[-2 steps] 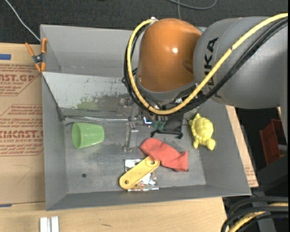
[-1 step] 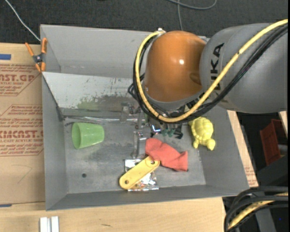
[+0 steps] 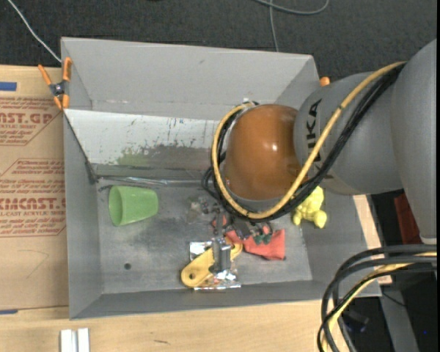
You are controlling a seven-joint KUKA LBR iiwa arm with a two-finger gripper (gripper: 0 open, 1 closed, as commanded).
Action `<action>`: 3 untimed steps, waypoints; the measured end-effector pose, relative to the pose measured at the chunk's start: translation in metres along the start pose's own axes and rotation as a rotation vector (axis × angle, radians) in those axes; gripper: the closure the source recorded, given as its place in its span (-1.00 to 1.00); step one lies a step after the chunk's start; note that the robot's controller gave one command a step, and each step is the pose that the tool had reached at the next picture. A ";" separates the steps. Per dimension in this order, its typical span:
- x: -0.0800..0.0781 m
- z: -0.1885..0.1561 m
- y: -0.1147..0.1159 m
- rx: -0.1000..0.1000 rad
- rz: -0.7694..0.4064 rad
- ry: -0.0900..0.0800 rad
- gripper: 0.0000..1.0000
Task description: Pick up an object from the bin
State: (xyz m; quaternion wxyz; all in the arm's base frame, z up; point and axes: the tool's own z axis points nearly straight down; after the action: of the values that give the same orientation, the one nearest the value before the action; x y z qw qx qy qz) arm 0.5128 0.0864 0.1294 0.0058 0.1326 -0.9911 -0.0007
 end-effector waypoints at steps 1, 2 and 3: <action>0.020 -0.005 -0.022 0.001 -0.016 -0.019 -1.00; 0.040 0.056 -0.050 0.002 -0.123 -0.014 -1.00; 0.036 0.058 -0.033 0.005 -0.280 -0.028 1.00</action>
Offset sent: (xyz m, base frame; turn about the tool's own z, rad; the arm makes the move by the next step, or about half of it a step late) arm -0.0293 -0.0582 -0.0554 -0.1263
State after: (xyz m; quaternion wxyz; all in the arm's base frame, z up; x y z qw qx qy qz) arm 0.4862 0.0450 0.0720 -0.0083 0.2698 -0.9629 -0.0010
